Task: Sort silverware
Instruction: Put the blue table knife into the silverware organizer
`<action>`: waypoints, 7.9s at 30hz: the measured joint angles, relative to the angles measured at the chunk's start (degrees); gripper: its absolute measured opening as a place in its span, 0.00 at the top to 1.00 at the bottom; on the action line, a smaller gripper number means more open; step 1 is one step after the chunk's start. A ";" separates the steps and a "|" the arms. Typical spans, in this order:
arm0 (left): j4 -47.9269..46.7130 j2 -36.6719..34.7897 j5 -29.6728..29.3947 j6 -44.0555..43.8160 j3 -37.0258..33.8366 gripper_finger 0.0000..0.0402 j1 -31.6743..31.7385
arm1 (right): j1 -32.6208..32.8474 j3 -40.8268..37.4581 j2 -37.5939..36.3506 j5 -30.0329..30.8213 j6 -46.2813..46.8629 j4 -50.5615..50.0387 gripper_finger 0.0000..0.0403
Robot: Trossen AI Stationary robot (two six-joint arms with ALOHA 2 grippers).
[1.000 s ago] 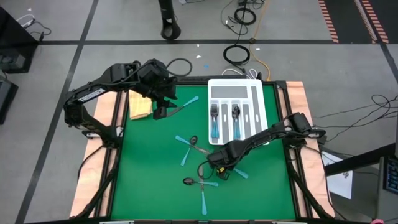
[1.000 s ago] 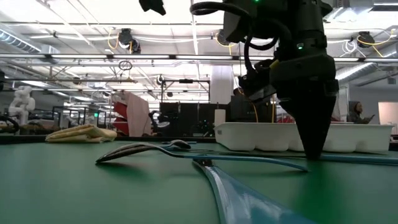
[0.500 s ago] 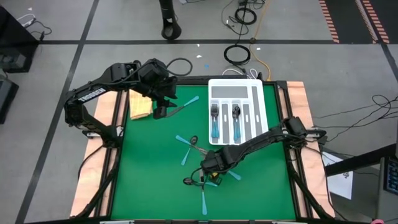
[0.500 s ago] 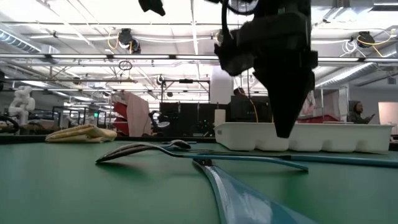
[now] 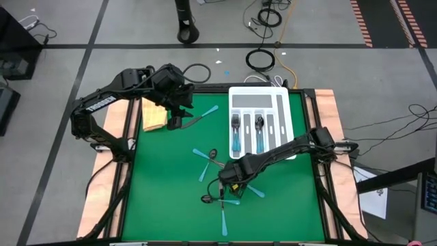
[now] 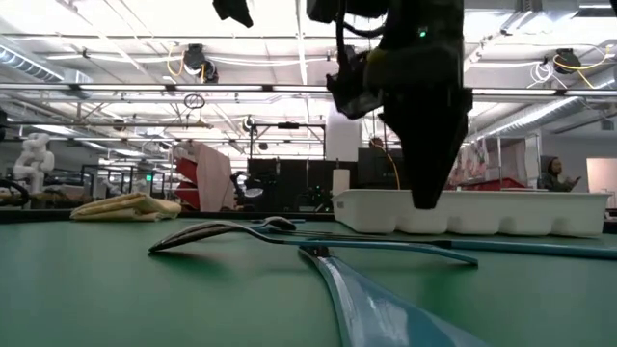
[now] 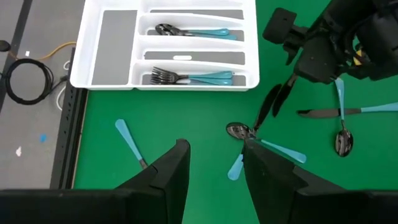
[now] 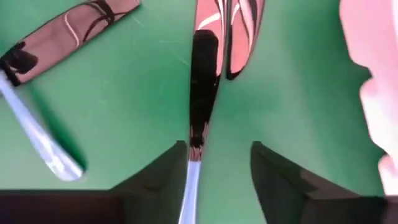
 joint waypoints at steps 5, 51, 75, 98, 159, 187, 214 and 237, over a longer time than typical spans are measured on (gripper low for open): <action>-0.22 0.00 -0.01 0.04 0.03 0.62 0.48 | -0.53 -0.85 1.52 -1.10 -0.63 0.78 0.51; -0.38 0.00 0.42 4.33 0.04 0.62 13.27 | 1.30 0.74 1.02 1.31 6.55 2.26 0.99; -0.02 1.05 24.44 2.74 -0.28 0.62 15.60 | 10.93 -2.73 0.71 -2.32 5.74 -6.93 0.49; 17.21 1.03 24.56 -3.13 -31.97 0.62 15.59 | 7.92 -10.68 0.37 -10.79 6.09 6.47 0.99; 41.02 0.63 16.85 -28.81 -52.30 0.62 -11.89 | -6.99 -7.61 -5.77 -5.78 -49.34 16.85 0.61; 40.14 0.63 13.00 -28.81 -52.28 0.62 -11.89 | -7.64 -6.66 6.20 -5.48 -45.68 19.21 0.96; 40.46 0.66 12.88 -28.72 -52.30 0.62 -11.51 | -5.60 5.97 -4.59 3.45 -24.65 2.73 1.00; 57.37 0.66 14.34 -38.38 -52.30 0.62 -16.69 | -2.38 -20.54 -7.90 -0.80 -23.10 12.26 0.71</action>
